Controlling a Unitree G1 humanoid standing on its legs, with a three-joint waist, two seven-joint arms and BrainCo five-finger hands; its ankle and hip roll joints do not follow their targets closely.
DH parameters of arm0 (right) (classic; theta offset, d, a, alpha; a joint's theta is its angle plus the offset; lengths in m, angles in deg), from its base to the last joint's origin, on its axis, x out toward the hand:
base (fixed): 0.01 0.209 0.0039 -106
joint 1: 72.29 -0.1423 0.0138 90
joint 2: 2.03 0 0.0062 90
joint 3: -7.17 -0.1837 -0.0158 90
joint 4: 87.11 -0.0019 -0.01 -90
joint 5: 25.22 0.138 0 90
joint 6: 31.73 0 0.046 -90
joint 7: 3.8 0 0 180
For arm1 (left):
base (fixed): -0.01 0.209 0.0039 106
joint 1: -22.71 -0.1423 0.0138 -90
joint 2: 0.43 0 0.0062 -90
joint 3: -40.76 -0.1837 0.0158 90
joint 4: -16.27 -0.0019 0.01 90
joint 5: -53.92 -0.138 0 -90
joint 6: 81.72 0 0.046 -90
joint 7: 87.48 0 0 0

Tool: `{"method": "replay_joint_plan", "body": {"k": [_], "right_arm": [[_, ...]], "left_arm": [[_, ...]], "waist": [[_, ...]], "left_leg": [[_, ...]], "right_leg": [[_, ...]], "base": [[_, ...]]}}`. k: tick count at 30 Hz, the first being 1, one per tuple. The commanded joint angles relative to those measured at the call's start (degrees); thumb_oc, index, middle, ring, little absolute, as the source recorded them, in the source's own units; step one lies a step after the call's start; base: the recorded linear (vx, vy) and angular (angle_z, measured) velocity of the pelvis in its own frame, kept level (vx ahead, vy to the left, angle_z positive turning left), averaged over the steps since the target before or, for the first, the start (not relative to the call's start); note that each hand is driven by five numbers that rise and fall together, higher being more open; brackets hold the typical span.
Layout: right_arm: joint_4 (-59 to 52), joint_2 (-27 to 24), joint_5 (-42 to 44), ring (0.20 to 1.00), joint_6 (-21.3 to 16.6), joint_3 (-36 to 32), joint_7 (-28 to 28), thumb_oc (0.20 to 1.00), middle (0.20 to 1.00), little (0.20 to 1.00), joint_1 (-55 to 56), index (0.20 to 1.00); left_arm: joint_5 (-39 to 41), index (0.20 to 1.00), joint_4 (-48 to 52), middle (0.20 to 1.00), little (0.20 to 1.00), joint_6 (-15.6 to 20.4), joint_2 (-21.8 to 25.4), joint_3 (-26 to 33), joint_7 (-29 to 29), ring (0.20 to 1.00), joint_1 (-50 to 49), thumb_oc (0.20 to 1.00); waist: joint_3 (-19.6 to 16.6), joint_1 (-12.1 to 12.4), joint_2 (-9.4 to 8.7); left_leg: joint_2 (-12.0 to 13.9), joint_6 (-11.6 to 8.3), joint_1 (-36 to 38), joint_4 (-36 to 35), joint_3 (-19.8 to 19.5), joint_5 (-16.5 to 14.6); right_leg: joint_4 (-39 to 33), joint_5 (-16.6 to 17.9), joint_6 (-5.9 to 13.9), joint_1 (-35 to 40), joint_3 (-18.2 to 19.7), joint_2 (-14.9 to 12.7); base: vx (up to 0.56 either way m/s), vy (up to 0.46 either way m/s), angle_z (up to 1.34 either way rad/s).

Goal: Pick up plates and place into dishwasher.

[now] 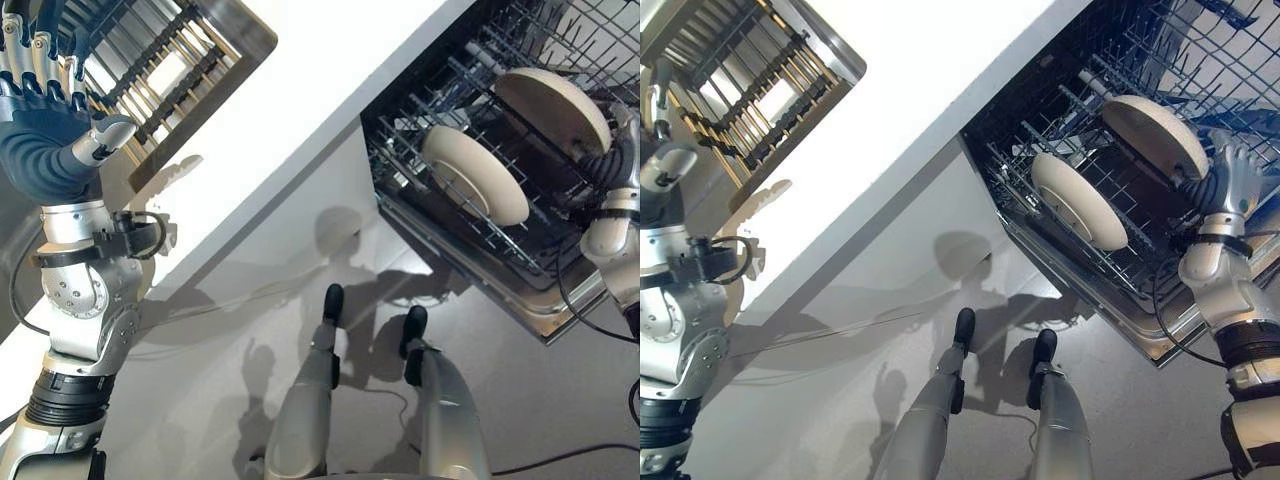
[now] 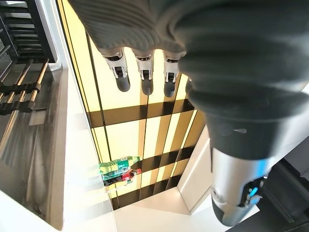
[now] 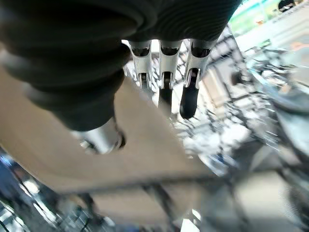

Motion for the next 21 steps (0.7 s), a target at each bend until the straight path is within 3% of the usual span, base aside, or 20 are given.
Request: {"method": "replay_joint_plan", "body": {"k": [1,15,21], "right_arm": [[-1.93,2.12,0.65,1.000,0.50,-1.97,1.22,1.000,1.000,1.000,-3.68,1.000],[-5.72,3.46,-0.26,1.000,0.80,-6.67,-0.29,1.000,1.000,1.000,2.41,1.000],[-8.60,5.02,1.12,1.000,0.87,-9.76,2.81,1.000,1.000,1.000,5.83,1.000]], "left_arm": [[-2.56,1.000,-9.71,1.000,1.000,2.17,-6.76,-5.77,-0.53,1.000,-2.31,1.000],[0.25,1.000,-10.08,1.000,1.000,0.25,-6.72,-2.59,-4.22,1.000,-3.64,1.000],[0.60,1.000,-10.30,1.000,1.000,-0.86,-6.93,-1.70,-5.50,1.000,-4.90,1.000]], "waist": [[5.18,-0.44,-6.33],[5.05,-1.28,-8.32],[3.05,-1.51,-9.46]], "left_leg": [[-1.23,2.50,1.49,-5.08,2.41,0.65],[-0.20,2.29,8.32,-4.59,3.81,-1.11],[0.34,2.28,11.07,-4.87,4.66,-2.02]], "right_leg": [[-20.06,15.09,6.70,4.41,4.17,0.09],[-20.57,13.88,6.00,11.34,4.94,1.43],[-21.28,13.32,5.65,14.15,5.33,2.11]], "base": [[-0.03,0.014,0.00],[0.00,0.003,0.00],[0.00,0.000,-0.04]]}}
